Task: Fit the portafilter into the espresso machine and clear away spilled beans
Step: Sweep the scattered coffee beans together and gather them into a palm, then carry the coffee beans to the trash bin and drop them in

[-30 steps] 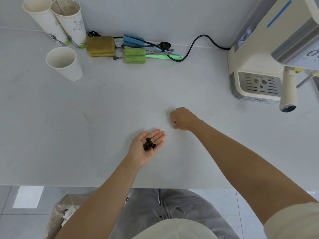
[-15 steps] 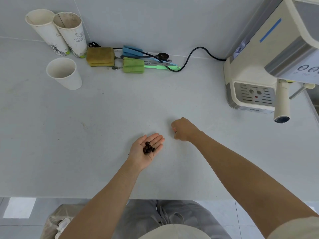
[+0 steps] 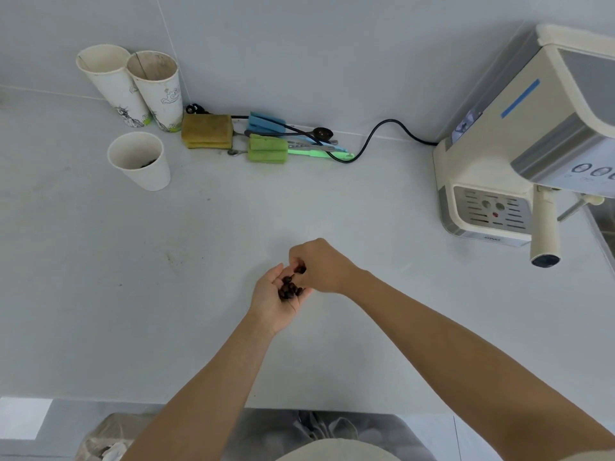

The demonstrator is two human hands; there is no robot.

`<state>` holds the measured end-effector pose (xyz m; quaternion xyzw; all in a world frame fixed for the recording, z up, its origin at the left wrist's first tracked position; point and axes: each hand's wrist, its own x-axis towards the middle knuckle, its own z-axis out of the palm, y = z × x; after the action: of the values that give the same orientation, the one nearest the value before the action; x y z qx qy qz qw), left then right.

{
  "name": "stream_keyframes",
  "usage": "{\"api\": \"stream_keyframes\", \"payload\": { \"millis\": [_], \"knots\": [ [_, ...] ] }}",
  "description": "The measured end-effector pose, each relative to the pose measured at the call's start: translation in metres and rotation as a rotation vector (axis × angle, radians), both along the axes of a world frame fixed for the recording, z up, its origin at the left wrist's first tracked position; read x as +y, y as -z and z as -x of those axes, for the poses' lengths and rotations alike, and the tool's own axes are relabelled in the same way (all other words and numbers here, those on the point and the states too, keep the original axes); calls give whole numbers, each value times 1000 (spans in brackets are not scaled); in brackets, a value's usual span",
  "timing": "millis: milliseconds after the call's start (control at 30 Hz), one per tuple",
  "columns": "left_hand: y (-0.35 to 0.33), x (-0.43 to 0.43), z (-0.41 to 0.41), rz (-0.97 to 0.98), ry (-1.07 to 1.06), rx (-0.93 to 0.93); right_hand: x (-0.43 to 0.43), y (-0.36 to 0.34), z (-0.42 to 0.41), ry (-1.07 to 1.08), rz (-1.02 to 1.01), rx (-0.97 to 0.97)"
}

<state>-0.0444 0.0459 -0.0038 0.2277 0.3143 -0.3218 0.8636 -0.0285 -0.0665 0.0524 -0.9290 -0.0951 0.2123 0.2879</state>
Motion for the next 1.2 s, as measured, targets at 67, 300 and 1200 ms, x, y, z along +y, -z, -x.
{"api": "stream_keyframes", "payload": {
  "millis": [67,300,1200],
  "knots": [
    [-2,4,-2,34,-56,6,7,-2,-1,-13,18,18],
    [-7,23,-6,52,-105,-78,21,-9,-2,58,-83,-32],
    [-35,93,150,-65,-1082,-133,165,1,144,492,-1160,421]
  ]
}}
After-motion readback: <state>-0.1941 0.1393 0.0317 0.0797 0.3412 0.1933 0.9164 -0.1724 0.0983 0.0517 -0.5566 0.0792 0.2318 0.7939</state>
